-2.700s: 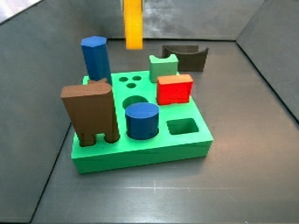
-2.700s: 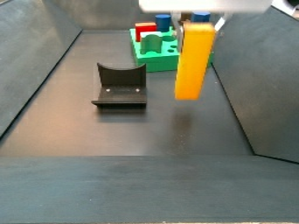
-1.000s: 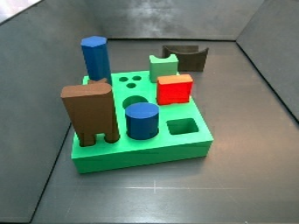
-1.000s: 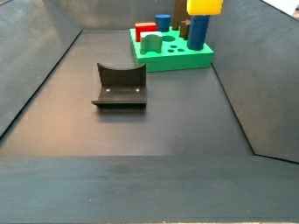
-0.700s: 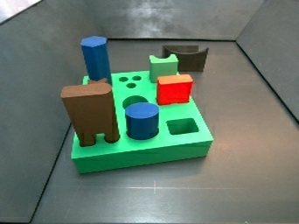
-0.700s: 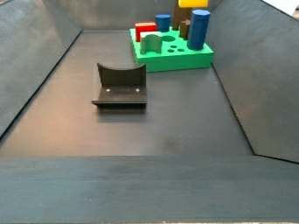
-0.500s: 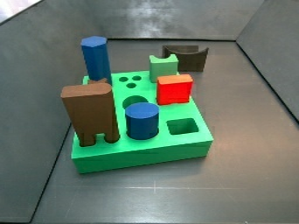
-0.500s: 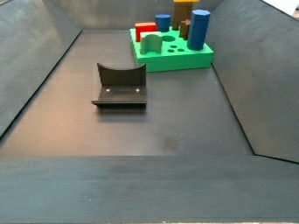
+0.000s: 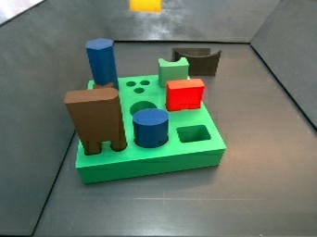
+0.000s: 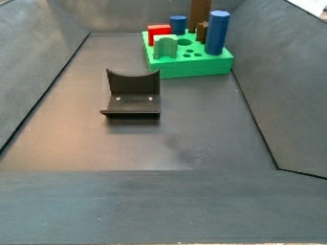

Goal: Pick up the rectangle object. Move up. Move to above the board. Insert the rectangle object.
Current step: Move to above the board, then insert the rectangle object.

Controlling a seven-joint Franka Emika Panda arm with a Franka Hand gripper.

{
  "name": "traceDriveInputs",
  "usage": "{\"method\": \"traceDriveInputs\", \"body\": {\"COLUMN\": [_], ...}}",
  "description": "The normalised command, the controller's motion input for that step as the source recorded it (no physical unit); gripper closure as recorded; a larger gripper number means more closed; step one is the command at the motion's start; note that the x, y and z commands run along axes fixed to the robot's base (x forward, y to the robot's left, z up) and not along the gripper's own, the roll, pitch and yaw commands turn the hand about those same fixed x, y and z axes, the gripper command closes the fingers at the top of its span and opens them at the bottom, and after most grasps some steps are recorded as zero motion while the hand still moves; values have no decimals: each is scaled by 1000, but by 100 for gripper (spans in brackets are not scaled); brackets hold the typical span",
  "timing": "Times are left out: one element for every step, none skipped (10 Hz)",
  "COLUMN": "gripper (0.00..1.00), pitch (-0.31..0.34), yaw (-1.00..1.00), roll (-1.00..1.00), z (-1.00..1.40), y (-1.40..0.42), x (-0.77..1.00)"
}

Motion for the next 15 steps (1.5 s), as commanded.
{"method": "traceDriveInputs", "body": {"gripper": [100, 100, 100, 100, 100, 100, 100, 100, 100, 100, 100, 100, 100, 100, 100], "pitch": [69, 72, 82, 82, 72, 0, -59, -41, -84, -107, -131, -154, -123, -36, -100], "yaw": [9, 9, 3, 9, 2, 23, 209, 506, 503, 523, 363, 294, 251, 100, 3], "roll": [1, 2, 13, 22, 30, -19, -101, -114, -149, -120, 0, 0, 0, 69, 259], "z": [-13, -5, 0, 20, 21, -189, -263, -360, -389, -426, -503, -514, -483, -583, -637], "y": [-1000, -915, -517, -250, -168, -226, -246, -449, -431, -423, -500, -460, -374, -286, -154], "x": [264, 254, 187, 114, 77, 0, 0, 274, 251, 266, 531, 563, 663, 809, 471]}}
